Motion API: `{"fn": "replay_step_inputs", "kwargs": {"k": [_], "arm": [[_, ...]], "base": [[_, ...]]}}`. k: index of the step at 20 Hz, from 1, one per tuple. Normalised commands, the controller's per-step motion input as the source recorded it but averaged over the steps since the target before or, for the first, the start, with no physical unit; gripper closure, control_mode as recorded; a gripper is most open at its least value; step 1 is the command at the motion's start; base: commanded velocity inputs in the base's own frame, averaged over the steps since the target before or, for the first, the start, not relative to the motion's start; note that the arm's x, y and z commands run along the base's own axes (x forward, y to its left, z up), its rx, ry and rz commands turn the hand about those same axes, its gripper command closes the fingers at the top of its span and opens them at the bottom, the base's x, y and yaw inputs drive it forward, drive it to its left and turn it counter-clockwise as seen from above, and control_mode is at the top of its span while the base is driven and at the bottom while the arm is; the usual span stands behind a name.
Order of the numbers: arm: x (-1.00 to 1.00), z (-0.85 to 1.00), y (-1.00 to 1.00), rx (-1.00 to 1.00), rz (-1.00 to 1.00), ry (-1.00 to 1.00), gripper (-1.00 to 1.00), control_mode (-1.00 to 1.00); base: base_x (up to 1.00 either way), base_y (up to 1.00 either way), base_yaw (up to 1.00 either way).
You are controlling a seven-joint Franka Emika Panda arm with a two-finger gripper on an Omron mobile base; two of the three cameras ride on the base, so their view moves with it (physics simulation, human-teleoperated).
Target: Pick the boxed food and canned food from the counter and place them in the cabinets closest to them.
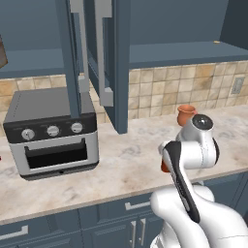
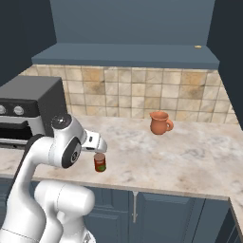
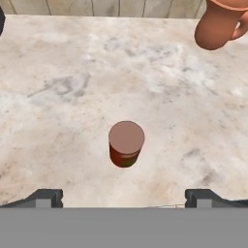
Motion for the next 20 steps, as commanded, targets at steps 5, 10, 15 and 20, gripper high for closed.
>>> {"fn": "replay_step_inputs", "kwargs": {"k": [5,10,15,20], "arm": [[0.27,-0.31,0.0,0.0,0.0,0.0,-1.0,-1.0],[0.27,-0.31,0.0,0.0,0.0,0.0,-1.0,-1.0],[0.31,-0.31,-0.05,0.0,0.01,0.01,-1.0,-1.0],[0.32,-0.31,-0.08,0.0,0.01,0.02,-1.0,-1.0]], "base": [[0.0,0.0,0.0],[0.0,0.0,0.0],[0.0,0.0,0.0],[0.0,0.0,0.0]]}}
